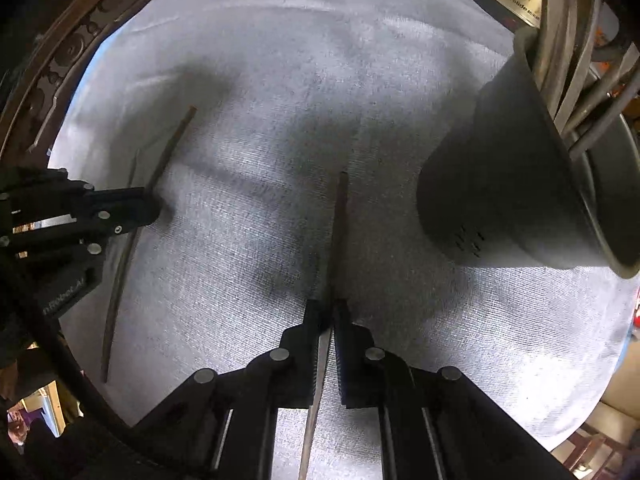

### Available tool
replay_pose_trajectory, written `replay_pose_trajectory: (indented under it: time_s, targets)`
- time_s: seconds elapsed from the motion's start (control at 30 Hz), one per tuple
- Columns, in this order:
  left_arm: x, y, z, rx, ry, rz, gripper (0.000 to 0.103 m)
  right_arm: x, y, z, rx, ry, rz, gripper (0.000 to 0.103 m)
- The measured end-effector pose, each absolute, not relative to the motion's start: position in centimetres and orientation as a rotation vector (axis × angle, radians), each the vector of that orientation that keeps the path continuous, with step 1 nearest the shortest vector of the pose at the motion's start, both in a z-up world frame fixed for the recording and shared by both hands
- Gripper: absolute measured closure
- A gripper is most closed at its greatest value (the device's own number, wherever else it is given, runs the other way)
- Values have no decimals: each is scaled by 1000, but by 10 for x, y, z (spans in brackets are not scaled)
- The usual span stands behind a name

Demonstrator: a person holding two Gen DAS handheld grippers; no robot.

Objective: Organize utensils
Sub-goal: 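Lift both held chopsticks upright and carry them above the grey cup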

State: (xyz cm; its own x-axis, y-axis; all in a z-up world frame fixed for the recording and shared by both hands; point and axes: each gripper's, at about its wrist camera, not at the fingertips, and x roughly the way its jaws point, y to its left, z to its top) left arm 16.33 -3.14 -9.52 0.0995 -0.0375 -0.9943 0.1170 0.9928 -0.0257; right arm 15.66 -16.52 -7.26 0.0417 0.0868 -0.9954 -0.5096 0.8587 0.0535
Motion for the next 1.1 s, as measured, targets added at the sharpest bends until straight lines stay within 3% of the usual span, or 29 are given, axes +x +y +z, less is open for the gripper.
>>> replay_pose_trajectory:
  time_s: [0.23,0.6,0.77,1.1]
  targets:
    - [142,-26,-89,3,1418,-119,98,144,-188,-70,-245,1419,484,97]
    - [112,-13,-33,-117,1180,-118,98,106,-213,-9,-28,1187,518,97]
    - [95,-10,16,-162,948,-127,98,97,-229,24,79,1000,479,97]
    - [83,0,43,-226,568,-66,98,57,-251,57,107,522,263,97]
